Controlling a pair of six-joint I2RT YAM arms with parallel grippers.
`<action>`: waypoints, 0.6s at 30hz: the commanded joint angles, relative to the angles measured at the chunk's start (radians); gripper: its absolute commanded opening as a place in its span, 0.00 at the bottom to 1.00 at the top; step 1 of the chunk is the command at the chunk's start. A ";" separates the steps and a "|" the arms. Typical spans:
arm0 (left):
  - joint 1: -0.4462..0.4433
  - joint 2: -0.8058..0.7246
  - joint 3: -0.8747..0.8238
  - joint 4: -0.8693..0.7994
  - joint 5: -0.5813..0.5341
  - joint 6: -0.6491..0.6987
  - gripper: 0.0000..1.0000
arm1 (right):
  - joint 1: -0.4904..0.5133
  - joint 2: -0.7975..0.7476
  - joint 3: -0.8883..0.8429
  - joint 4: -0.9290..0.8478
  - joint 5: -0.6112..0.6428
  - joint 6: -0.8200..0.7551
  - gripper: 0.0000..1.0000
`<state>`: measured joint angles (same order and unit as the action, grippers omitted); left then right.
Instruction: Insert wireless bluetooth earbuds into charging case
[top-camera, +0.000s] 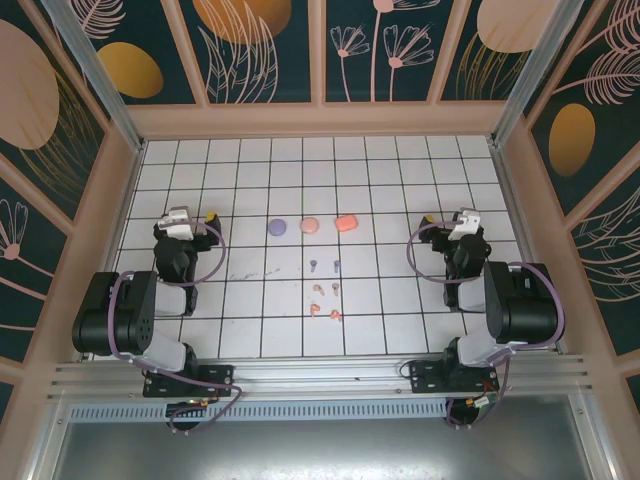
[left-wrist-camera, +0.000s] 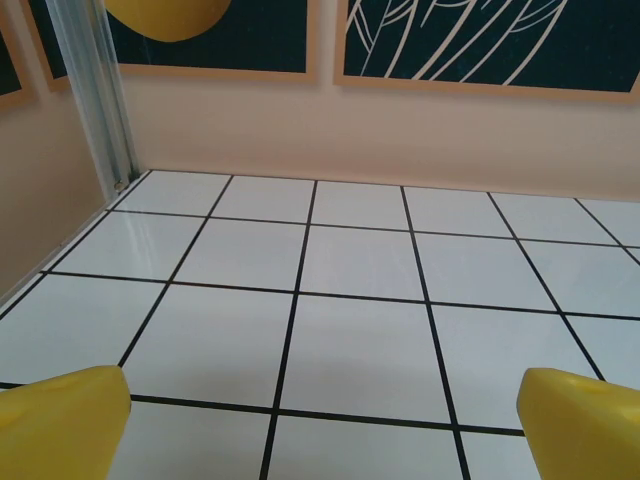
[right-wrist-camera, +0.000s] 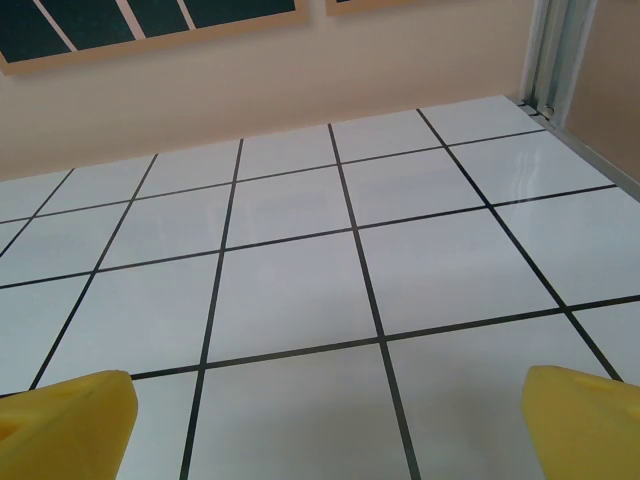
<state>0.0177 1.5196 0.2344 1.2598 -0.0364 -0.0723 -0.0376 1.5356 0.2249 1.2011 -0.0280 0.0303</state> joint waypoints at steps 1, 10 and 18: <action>0.002 0.001 0.004 0.010 0.006 -0.002 0.99 | -0.002 0.004 0.016 0.031 -0.015 -0.020 0.99; 0.002 0.001 0.005 0.010 0.000 -0.007 0.99 | -0.002 0.004 0.016 0.031 -0.016 -0.019 0.99; 0.002 0.006 0.019 -0.014 -0.009 -0.008 0.99 | -0.017 0.004 0.020 0.028 -0.043 -0.010 0.99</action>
<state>0.0177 1.5196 0.2367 1.2514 -0.0376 -0.0727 -0.0406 1.5352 0.2249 1.2015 -0.0345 0.0242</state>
